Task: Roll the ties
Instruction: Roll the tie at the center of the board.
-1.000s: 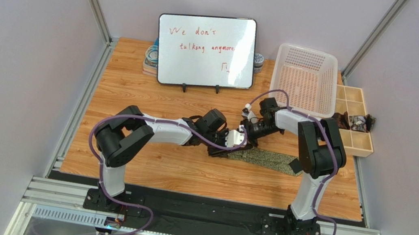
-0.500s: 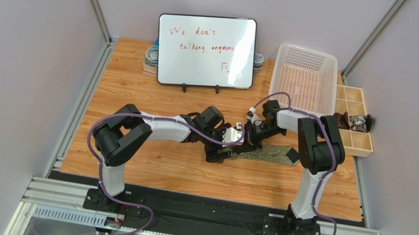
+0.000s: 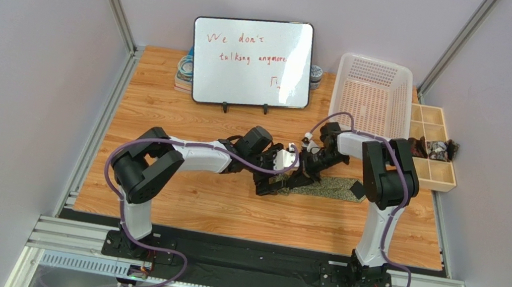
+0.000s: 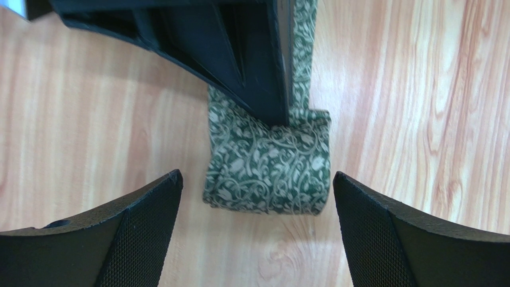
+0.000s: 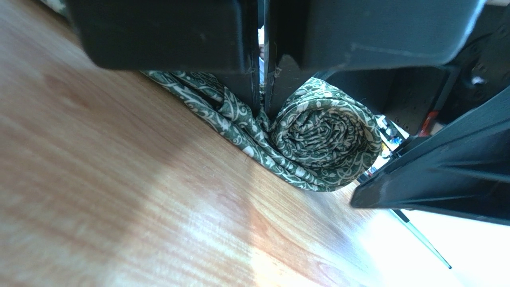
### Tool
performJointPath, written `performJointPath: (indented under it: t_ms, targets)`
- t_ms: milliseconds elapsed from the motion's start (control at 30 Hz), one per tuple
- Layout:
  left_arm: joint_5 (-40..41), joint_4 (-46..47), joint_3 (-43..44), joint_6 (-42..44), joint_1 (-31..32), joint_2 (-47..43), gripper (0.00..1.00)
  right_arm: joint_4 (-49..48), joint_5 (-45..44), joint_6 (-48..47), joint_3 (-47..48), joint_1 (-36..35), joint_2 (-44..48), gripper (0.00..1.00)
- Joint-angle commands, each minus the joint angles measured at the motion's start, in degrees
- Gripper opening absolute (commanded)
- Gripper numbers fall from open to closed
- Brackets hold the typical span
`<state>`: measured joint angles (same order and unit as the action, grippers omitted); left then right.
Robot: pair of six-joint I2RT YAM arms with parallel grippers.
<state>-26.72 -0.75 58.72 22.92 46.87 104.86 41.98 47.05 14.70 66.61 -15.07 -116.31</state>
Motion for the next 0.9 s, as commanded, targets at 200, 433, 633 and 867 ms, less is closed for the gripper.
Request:
performJointPath:
  t_ms: [200,433,633,867]
  targets:
    - [1.40,6.75,3.94,1.51,1.29,5.00,0.92,-2.95,-8.73,-2.48,0.28,0.04,-2.61,0.00]
    - [3.43,4.27,2.46,1.61,1.29,5.36,0.41,3.80,-5.57,-5.90,3.26,0.22,2.13,0.08]
    - [2.46,3.92,-0.27,1.96,1.29,4.22,0.35,11.64,-5.73,-10.48,7.48,4.43,6.89,0.19]
    - [2.64,3.92,-0.45,1.17,1.12,3.60,0.35,9.88,-14.87,-9.78,7.39,4.87,1.01,0.16]
